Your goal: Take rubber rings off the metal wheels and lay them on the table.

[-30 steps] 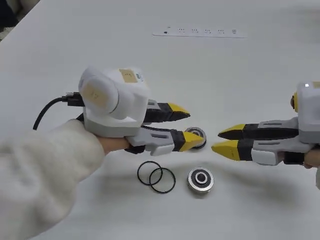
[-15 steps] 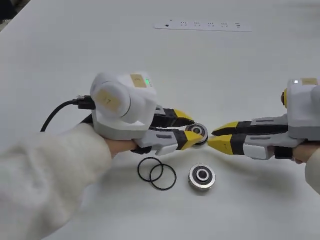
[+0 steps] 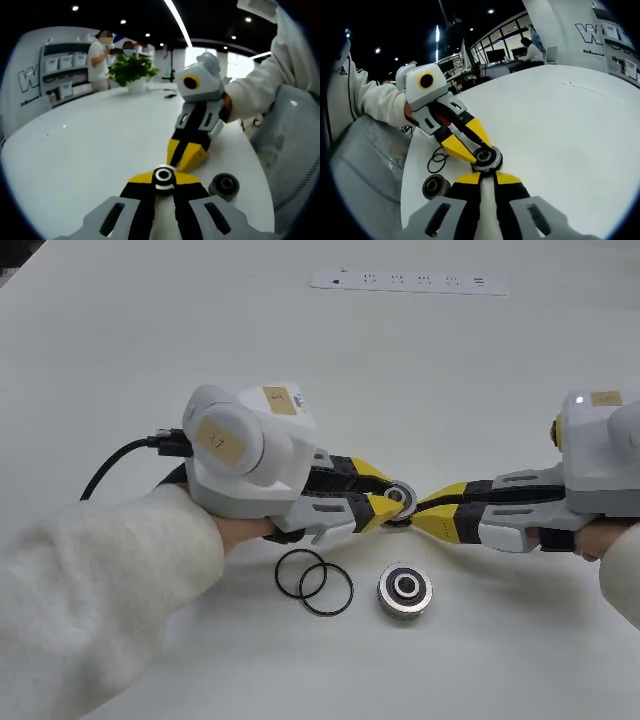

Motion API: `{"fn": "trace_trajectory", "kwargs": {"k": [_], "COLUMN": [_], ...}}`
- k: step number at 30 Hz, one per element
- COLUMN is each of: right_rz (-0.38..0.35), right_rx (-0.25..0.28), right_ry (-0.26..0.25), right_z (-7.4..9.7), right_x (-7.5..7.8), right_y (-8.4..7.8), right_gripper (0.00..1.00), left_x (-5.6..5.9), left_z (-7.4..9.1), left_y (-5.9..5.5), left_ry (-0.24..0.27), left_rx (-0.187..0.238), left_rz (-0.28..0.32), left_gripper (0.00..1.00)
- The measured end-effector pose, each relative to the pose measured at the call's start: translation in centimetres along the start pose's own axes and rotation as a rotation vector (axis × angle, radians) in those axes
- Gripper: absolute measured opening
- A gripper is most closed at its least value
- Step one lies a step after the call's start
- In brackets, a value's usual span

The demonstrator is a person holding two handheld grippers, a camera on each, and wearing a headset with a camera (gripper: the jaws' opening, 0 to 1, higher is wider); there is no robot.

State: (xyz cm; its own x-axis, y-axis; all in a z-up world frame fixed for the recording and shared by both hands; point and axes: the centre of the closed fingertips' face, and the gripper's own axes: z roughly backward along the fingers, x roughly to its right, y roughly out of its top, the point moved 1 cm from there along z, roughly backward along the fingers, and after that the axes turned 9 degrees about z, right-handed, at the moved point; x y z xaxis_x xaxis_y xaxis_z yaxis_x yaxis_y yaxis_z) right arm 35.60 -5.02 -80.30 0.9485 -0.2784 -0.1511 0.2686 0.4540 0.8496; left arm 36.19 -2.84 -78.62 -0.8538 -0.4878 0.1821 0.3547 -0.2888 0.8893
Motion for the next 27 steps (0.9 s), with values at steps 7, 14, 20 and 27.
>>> {"fn": "trace_trajectory", "kwargs": {"k": [7, 14, 20, 27], "right_rz": [0.052, 0.067, -0.016, -0.219], "right_rx": [-0.011, -0.021, -0.008, 0.064], "right_ry": [-0.015, -0.039, -0.047, -0.035], "right_z": [0.05, 0.18, 0.27, 0.57], "right_x": [0.08, 0.44, 0.64, 0.83], "right_y": [0.13, 0.16, 0.11, 0.14], "right_gripper": [0.03, 0.0, 0.0, 0.0], "left_x": [0.02, 0.08, 0.08, 0.09], "left_z": [0.0, -0.03, -0.05, -0.04], "left_y": [0.08, 0.13, 0.12, 0.05], "left_ry": [0.001, -0.001, -0.002, 0.0], "left_rx": [0.002, 0.0, 0.0, 0.0], "left_rz": [-0.003, -0.004, -0.009, -0.013], "left_gripper": [0.14, 0.14, 0.14, 0.14]}}
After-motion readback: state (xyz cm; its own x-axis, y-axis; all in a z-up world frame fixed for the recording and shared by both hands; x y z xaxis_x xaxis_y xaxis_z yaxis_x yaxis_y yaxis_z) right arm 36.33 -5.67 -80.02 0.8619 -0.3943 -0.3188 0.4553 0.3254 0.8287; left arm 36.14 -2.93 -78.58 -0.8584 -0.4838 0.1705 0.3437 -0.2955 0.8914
